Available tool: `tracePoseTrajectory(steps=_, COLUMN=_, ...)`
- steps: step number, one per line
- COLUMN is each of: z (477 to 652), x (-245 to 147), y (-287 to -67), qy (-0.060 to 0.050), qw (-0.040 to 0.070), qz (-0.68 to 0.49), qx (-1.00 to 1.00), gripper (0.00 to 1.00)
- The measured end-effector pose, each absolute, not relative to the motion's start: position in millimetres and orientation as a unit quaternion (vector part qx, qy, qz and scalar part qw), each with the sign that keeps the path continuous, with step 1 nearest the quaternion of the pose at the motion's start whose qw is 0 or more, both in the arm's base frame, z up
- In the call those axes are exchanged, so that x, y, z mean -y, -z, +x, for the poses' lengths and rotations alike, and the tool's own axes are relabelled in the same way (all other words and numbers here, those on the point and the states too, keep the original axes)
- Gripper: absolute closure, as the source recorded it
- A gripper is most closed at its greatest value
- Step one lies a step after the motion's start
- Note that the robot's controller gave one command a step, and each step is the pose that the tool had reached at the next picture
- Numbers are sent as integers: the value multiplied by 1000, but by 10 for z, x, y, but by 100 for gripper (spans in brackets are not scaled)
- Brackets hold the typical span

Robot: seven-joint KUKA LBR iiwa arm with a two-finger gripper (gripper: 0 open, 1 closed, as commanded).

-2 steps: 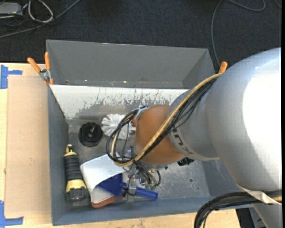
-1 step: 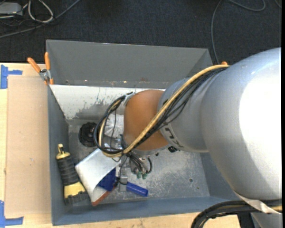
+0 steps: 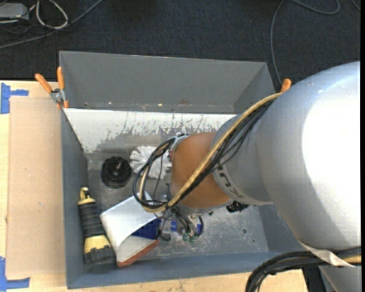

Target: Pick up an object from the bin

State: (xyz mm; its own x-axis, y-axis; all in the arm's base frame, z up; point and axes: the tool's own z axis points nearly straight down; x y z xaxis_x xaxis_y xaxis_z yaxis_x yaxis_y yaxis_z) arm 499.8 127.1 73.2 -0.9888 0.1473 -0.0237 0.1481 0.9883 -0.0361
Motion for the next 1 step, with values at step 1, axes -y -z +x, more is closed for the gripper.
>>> tracePoseTrajectory(steps=1, z=4998, x=-1272, y=-732, qy=19, qw=10, qz=74, qx=-997, gripper=100)
